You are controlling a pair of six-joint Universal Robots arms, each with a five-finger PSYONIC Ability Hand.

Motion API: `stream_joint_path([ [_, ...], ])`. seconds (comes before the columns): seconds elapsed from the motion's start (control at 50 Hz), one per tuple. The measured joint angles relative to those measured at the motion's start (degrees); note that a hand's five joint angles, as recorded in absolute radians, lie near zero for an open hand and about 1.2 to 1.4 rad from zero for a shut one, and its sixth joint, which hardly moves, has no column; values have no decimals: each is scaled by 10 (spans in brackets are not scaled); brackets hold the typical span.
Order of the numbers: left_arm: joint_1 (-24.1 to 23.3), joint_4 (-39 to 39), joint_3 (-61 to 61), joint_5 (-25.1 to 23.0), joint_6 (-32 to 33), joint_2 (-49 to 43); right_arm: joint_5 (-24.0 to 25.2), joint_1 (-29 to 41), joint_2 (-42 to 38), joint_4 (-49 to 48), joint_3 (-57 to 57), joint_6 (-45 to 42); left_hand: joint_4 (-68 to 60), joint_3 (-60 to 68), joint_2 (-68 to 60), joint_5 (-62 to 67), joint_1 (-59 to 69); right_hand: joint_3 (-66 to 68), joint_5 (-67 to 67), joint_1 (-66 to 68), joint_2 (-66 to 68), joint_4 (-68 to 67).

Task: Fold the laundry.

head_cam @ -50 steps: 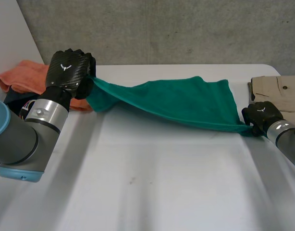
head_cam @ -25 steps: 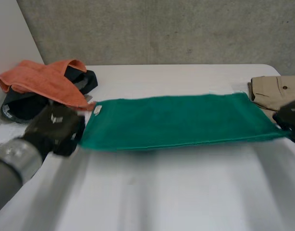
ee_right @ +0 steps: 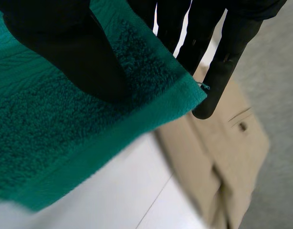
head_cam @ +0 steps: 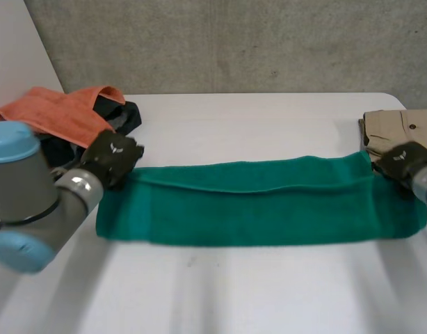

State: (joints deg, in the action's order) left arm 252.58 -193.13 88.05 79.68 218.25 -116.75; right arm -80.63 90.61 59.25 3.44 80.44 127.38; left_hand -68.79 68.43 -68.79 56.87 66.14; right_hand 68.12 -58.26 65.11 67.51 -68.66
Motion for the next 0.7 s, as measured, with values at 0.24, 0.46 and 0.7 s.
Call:
stream_joint_path([
  [0.24, -20, -22, -238, 55, -3, -192, -58, 58, -197, -107, -243, 9, 5, -9, 9, -4, -6, -69, 70, -67, -69, 70],
  [0.46, -57, -36, -259, 60, -34, -214, -127, 95, -250, -93, -338, 32, 571, -561, 568, -542, -547, -560, 558, -524, -553, 565],
  [0.7, -60, -41, -69, 53, -108, -54, -21, 41, -24, -58, -51, 112, 571, -561, 568, -543, -547, -539, 533, -509, -535, 543],
])
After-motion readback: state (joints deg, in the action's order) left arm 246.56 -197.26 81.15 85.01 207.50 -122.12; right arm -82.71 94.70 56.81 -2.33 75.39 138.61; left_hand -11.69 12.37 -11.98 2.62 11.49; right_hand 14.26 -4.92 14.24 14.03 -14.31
